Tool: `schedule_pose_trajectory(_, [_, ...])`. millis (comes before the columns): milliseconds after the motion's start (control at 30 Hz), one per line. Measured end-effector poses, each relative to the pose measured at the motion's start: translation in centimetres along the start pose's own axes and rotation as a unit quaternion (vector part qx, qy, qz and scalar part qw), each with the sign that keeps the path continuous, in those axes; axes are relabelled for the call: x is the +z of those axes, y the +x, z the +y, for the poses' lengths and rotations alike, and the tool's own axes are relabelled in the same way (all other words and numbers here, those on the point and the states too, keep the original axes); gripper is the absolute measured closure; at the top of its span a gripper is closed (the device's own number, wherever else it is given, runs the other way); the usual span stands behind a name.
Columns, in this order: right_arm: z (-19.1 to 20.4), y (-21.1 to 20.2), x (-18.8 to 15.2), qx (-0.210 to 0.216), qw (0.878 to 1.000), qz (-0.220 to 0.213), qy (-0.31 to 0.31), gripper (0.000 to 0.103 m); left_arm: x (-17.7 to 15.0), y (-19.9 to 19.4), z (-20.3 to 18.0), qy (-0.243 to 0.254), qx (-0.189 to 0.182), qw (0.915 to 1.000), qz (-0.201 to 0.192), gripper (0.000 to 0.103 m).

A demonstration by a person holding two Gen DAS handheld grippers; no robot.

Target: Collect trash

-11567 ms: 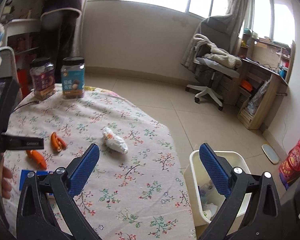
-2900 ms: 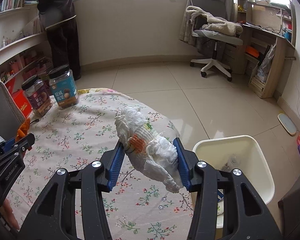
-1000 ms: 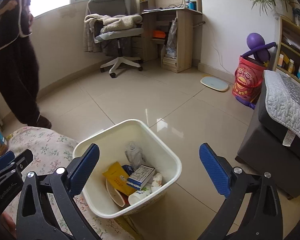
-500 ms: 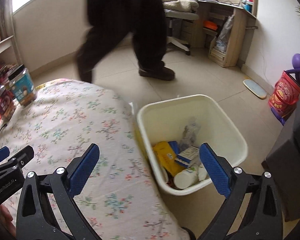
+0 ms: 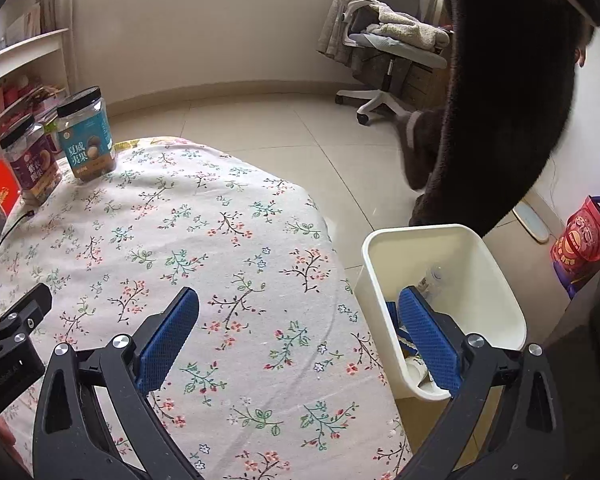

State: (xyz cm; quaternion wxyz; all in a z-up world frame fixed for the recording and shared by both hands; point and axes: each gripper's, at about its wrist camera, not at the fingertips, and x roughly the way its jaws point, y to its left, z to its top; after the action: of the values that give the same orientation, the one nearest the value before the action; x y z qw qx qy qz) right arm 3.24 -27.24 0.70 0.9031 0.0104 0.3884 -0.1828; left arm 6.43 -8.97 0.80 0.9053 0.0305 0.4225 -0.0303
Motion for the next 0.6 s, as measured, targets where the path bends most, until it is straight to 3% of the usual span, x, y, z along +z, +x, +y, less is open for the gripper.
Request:
schedule_pose_trajectory(233, [2.8, -0.5, 1.0, -0.003, 1.000, -0.021, -0.020, 0.007, 0.7, -1.7, 2.6, -0.012, 0.053, 0.9967, -0.061, 0.007])
schedule_pose_trajectory(400, [4.2, -0.7, 2.1, 0.007, 0.999, -0.025, -0.022, 0.007, 1.3, -2.0, 4.3, -0.030, 0.081, 0.9938, -0.070, 0.007])
schedule_pose_trajectory(500, [4.5, -0.9, 2.6, 0.005, 0.999, -0.028, -0.016, 0.007, 1.7, -2.1, 5.5, -0.045, 0.083, 0.9928, -0.074, 0.007])
schedule_pose_trajectory(600, [4.2, -1.9, 3.4, 0.014, 0.999, -0.044, -0.005, 0.007, 2.5, -2.6, 6.0, -0.056, 0.061, 0.9935, -0.078, 0.007])
